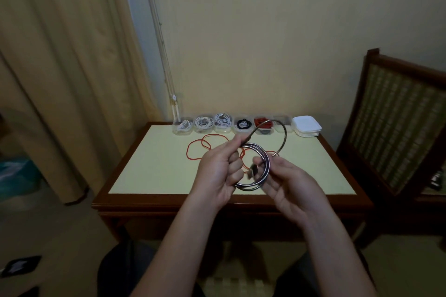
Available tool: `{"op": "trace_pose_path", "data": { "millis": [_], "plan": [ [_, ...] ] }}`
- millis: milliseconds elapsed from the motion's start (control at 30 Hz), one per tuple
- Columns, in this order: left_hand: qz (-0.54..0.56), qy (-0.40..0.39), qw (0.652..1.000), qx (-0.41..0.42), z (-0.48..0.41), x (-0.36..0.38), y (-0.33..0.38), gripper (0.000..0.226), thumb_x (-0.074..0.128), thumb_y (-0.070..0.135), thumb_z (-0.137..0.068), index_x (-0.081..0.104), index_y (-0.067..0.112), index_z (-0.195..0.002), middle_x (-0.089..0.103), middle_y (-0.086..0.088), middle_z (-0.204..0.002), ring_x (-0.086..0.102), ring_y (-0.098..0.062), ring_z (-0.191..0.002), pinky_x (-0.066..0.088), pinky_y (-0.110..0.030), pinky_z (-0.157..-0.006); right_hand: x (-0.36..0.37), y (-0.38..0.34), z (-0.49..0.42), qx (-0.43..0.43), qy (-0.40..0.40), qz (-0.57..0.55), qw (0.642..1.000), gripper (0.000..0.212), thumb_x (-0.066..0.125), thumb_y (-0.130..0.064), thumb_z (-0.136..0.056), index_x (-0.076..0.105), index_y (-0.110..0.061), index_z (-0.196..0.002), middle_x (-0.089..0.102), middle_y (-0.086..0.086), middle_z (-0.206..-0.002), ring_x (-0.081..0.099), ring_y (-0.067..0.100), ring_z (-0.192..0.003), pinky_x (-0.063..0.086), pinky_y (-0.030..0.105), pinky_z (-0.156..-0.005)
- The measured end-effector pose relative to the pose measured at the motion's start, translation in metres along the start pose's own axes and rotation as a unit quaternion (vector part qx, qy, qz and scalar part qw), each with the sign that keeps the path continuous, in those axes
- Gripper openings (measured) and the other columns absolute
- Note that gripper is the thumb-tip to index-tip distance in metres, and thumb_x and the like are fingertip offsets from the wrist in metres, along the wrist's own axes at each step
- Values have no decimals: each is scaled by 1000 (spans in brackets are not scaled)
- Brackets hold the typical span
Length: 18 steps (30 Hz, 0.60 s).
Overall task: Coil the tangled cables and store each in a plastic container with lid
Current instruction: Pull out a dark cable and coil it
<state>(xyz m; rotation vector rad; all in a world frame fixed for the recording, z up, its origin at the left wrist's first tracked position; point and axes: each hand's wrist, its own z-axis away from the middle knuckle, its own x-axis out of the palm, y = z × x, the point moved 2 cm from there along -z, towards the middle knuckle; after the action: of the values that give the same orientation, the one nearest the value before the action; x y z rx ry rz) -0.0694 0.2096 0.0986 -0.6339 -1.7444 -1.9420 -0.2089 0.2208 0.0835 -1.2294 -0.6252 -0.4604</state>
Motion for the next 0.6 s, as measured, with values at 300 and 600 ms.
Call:
{"op": "trace_pose_path", "data": {
  "millis": [300, 600],
  "plan": [
    [-78, 53, 992, 83, -4, -10, -5, 16, 60, 15, -99, 71, 4, -103, 26, 7, -48, 17, -2, -37, 16, -15, -32, 8, 8, 1, 35, -48, 82, 995, 30, 57, -23, -99, 72, -4, -116, 62, 2, -81, 62, 16, -76, 47, 34, -83],
    [-101, 36, 989, 106, -1, -16, -6, 23, 60, 18, -99, 72, 3, -112, 24, 4, -51, 17, -4, -39, 18, -16, -34, 0, 4, 3, -119, -28, 463, 878, 17, 58, -9, -101, 70, -17, -110, 77, 3, -91, 75, 19, -80, 60, 26, -70]
  ]
}}
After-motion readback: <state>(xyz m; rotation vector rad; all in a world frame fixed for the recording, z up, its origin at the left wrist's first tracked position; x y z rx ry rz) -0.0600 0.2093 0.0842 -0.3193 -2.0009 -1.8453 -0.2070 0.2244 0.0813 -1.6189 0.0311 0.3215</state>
